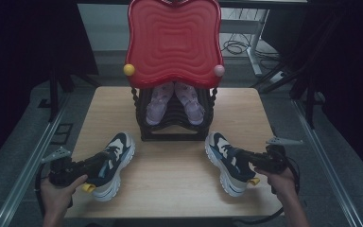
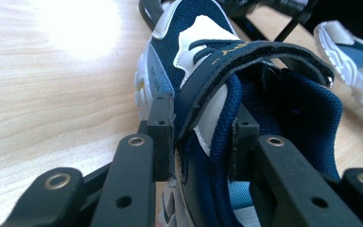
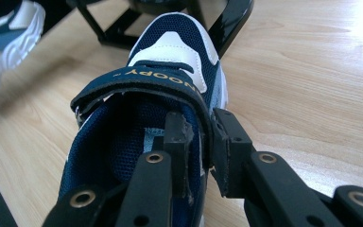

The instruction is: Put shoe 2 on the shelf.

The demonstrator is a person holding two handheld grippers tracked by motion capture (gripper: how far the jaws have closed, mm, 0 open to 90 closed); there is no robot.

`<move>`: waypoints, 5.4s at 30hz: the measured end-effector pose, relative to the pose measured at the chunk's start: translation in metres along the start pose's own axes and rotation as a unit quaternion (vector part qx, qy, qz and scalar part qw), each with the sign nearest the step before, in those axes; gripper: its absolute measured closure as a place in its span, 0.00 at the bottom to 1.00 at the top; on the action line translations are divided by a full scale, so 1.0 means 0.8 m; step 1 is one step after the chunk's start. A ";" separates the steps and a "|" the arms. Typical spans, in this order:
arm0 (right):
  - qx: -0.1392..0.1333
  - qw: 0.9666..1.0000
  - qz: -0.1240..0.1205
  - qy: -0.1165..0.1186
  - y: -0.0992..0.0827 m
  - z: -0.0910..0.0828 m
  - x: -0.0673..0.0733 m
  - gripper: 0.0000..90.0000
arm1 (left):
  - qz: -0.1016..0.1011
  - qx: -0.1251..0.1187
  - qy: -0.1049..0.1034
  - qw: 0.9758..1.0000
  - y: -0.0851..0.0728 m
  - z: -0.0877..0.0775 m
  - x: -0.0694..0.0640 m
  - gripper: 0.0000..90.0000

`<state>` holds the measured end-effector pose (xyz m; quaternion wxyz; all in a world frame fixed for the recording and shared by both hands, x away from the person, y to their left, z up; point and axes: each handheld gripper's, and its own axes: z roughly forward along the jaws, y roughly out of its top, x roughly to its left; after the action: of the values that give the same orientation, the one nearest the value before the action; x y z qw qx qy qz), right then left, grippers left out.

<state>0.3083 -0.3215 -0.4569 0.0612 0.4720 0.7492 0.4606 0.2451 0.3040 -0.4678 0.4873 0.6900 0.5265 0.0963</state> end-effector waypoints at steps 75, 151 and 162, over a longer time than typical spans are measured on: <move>-0.254 0.961 0.107 -0.006 0.046 -0.045 -0.017 0.85 | -0.020 -0.179 -0.029 0.983 0.112 -0.045 0.003 0.76; -0.334 0.941 0.051 0.016 0.240 -0.109 0.073 0.85 | 0.041 -0.245 -0.066 0.966 0.293 -0.062 -0.087 0.77; -0.323 0.945 0.045 0.032 0.281 -0.093 0.099 0.85 | 0.051 -0.242 -0.074 0.966 0.326 -0.046 -0.115 0.77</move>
<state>0.3722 -0.2789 -0.2194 0.1656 0.4456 0.5396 0.6949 0.3471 0.2576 -0.2122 0.6723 0.5822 0.4140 0.1941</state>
